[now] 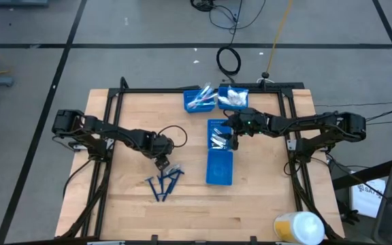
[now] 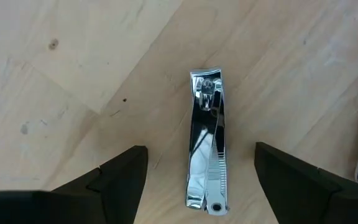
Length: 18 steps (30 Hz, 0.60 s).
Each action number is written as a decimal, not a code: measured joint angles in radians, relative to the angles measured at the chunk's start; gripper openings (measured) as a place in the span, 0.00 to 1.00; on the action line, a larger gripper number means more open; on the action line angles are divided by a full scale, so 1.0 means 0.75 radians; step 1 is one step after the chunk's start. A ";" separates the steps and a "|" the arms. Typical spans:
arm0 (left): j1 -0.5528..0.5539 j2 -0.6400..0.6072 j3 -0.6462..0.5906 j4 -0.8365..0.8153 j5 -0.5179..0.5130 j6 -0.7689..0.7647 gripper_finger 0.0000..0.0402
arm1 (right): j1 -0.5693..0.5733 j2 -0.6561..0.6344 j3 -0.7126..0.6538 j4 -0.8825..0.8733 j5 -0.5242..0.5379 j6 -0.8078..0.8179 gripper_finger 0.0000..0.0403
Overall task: Pick & Place Travel size toiletries
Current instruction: Put the nail clipper into the center blue bin
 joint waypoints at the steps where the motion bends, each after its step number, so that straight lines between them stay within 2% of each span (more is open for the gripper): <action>1: 0.002 0.000 0.000 -0.006 0.013 0.002 0.71 | 0.000 0.000 0.000 0.000 0.000 0.000 0.58; 6: 0.003 0.002 -0.002 -0.027 0.006 0.006 0.56 | 0.000 0.000 0.000 -0.029 0.000 0.000 0.58; 12: -0.007 0.005 -0.004 -0.012 -0.086 -0.032 0.34 | 0.000 0.000 0.000 -0.018 0.000 -0.034 0.58; 18: -0.006 0.007 -0.006 0.036 -0.116 -0.006 0.20 | 0.000 0.000 0.001 0.070 0.000 -0.146 0.57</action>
